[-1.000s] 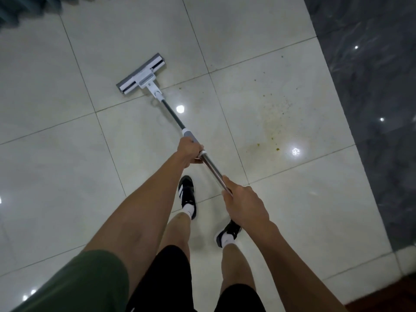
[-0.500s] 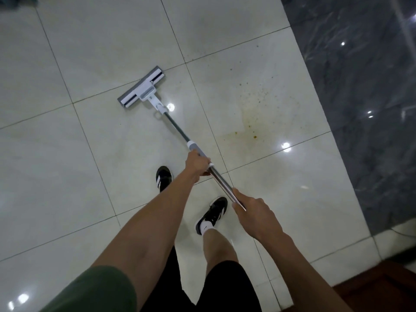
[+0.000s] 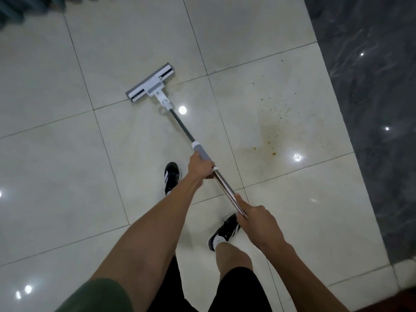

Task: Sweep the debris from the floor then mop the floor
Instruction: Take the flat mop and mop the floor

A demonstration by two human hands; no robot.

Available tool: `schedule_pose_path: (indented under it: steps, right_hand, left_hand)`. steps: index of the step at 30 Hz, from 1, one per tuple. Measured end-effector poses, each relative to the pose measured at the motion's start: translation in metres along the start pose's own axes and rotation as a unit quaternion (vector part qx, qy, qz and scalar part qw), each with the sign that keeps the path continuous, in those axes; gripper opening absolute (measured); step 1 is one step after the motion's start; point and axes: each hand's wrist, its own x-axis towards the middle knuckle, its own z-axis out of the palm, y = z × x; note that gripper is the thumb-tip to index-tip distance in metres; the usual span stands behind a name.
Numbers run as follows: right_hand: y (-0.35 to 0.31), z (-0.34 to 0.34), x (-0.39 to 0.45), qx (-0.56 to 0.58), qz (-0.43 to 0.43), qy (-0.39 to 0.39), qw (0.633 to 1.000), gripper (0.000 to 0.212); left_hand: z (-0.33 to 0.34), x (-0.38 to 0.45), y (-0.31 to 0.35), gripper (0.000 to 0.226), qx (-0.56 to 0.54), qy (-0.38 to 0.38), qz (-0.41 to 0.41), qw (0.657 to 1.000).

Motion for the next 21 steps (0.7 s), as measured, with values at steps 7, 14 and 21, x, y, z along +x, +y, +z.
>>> schedule_pose_path:
  steps: [7,14,21]
  right_hand:
    - [-0.085,-0.031,0.065,-0.012,-0.014,0.02,1.0,0.057]
    - [-0.164,-0.067,0.128,-0.018,-0.034,0.054,0.998,0.054]
    - [-0.205,-0.067,0.146,-0.002,-0.048,0.06,0.997,0.051]
  left_hand:
    - [-0.077,0.054,0.065,0.081,-0.013,0.002,-0.003,1.0]
    - [-0.147,0.098,0.132,0.071,-0.051,0.006,-0.002,0.999]
    - [-0.181,0.119,0.147,0.077,-0.04,0.037,-0.004,0.998]
